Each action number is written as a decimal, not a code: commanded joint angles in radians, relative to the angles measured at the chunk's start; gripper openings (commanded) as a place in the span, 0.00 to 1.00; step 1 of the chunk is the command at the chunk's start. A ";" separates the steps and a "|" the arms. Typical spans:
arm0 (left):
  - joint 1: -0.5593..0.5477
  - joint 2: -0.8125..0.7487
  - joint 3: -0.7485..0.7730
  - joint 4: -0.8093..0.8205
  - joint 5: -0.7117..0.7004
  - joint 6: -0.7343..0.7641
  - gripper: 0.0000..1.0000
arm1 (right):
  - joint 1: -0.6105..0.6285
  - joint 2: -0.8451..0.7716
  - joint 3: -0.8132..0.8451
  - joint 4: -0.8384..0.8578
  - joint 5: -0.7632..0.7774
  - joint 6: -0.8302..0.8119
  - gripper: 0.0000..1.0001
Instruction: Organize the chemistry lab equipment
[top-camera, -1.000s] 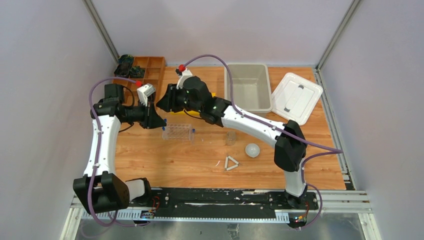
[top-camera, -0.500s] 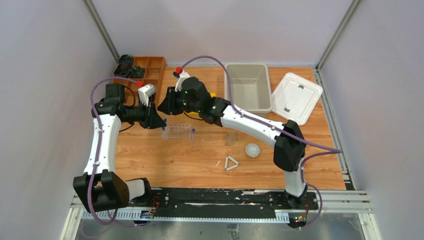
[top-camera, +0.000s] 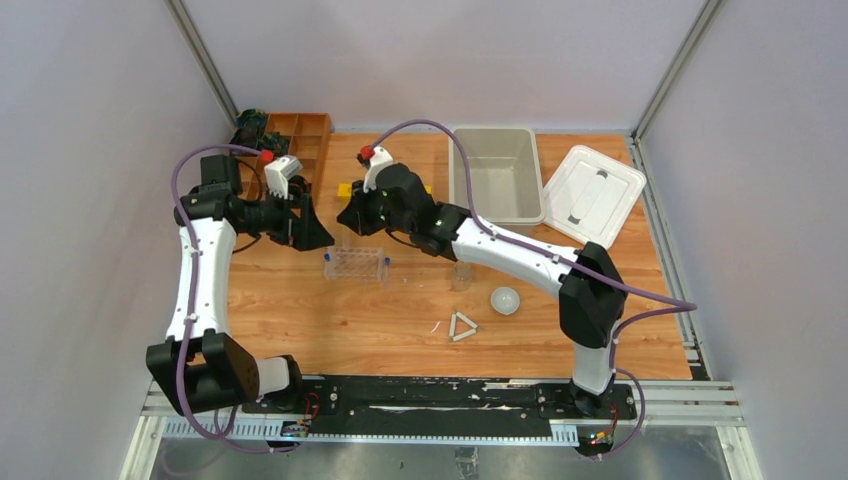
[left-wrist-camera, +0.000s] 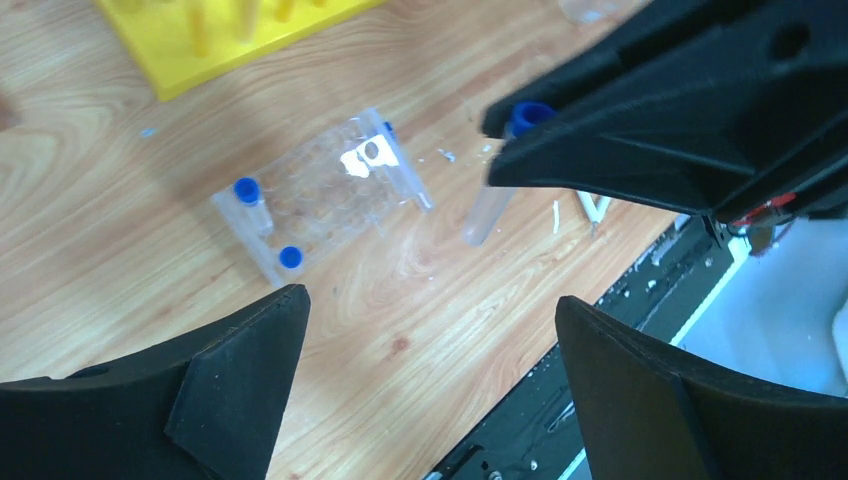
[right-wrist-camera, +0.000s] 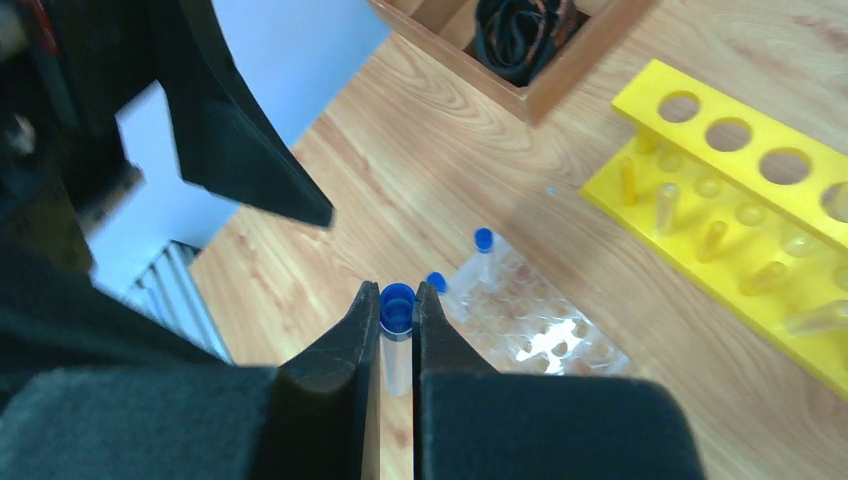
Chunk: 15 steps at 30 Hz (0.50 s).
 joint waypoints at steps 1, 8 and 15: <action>0.057 0.047 0.067 0.010 -0.055 -0.058 1.00 | -0.010 -0.058 -0.144 0.193 0.056 -0.164 0.00; 0.096 0.080 0.091 0.010 -0.154 -0.093 1.00 | 0.005 -0.001 -0.313 0.507 0.019 -0.337 0.00; 0.096 0.082 0.073 0.010 -0.156 -0.081 1.00 | 0.011 0.111 -0.268 0.552 0.002 -0.370 0.00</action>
